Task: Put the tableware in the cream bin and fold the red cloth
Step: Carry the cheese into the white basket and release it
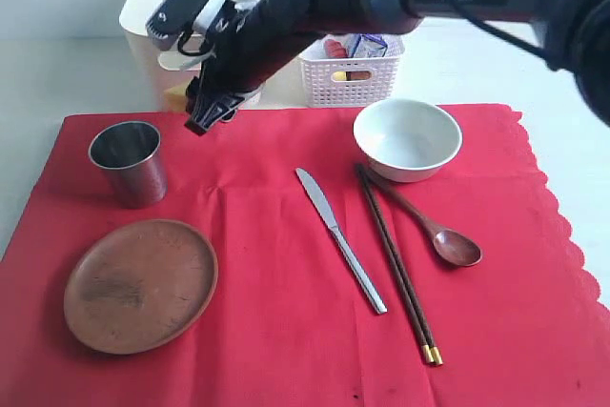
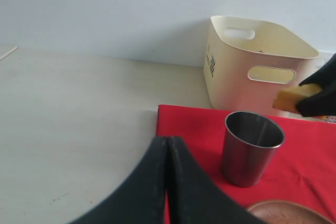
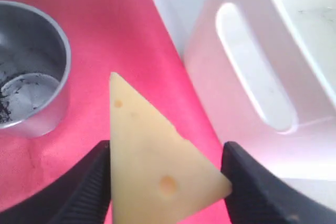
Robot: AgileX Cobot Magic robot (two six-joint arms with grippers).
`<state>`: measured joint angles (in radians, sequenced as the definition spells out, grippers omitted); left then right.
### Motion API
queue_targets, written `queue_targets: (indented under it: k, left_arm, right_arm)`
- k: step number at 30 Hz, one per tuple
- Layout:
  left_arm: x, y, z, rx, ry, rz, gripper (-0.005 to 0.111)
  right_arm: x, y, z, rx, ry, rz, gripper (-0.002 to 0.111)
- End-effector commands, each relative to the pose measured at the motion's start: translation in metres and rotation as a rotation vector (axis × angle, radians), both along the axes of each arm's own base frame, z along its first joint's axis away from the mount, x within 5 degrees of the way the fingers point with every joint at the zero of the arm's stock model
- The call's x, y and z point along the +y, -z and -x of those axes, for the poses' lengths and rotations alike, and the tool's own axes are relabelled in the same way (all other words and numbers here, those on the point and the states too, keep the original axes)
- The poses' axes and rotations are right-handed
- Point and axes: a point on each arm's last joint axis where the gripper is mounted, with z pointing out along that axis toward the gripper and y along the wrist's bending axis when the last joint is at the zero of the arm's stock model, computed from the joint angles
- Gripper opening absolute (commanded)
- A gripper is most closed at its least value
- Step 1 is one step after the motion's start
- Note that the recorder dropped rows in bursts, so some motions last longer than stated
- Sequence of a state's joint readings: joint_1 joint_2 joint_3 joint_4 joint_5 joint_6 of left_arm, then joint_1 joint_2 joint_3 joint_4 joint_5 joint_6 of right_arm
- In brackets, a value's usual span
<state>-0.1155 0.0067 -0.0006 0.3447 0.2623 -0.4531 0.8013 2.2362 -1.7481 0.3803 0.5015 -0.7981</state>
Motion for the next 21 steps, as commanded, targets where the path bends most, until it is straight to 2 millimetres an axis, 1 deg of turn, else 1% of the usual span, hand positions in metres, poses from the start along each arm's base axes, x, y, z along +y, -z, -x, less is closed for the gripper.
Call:
queue_targets:
  k: [1, 3, 6, 8, 10, 13, 16, 19, 21]
  left_arm:
    - [0.0, -0.001, 0.0, -0.012, 0.002, -0.006, 0.002]
    - [0.0, -0.001, 0.0, -0.012, 0.002, -0.006, 0.002]
    - [0.0, -0.001, 0.0, -0.012, 0.002, -0.006, 0.002]
    - [0.0, -0.001, 0.0, -0.012, 0.002, -0.006, 0.002]
    - [0.0, -0.001, 0.0, -0.012, 0.002, -0.006, 0.002]
    - [0.0, -0.001, 0.0, -0.012, 0.002, -0.006, 0.002]
    - [0.0, -0.001, 0.0, -0.012, 0.002, -0.006, 0.002]
    - [0.0, -0.001, 0.0, -0.012, 0.002, -0.006, 0.002]
    - [0.0, -0.001, 0.0, -0.012, 0.002, -0.006, 0.002]
  right_arm:
    - [-0.02, -0.046, -0.005, -0.057, 0.103, 0.024, 0.0]
    - [-0.033, -0.061, -0.01, -0.056, 0.143, 0.009, 0.0]
    - [-0.058, -0.079, -0.026, -0.061, 0.219, -0.021, 0.0]
    - [-0.076, -0.086, -0.039, -0.048, 0.287, -0.047, 0.0]
    - [-0.093, -0.086, -0.051, -0.03, 0.339, -0.064, 0.0]
    - [-0.116, -0.08, -0.069, 0.002, 0.416, -0.086, 0.0]
    - [-0.135, -0.067, -0.086, 0.025, 0.484, -0.102, 0.0]
    - [-0.147, -0.052, -0.101, 0.045, 0.561, -0.133, 0.0]
    - [-0.15, -0.039, -0.109, 0.054, 0.607, -0.153, 0.0]
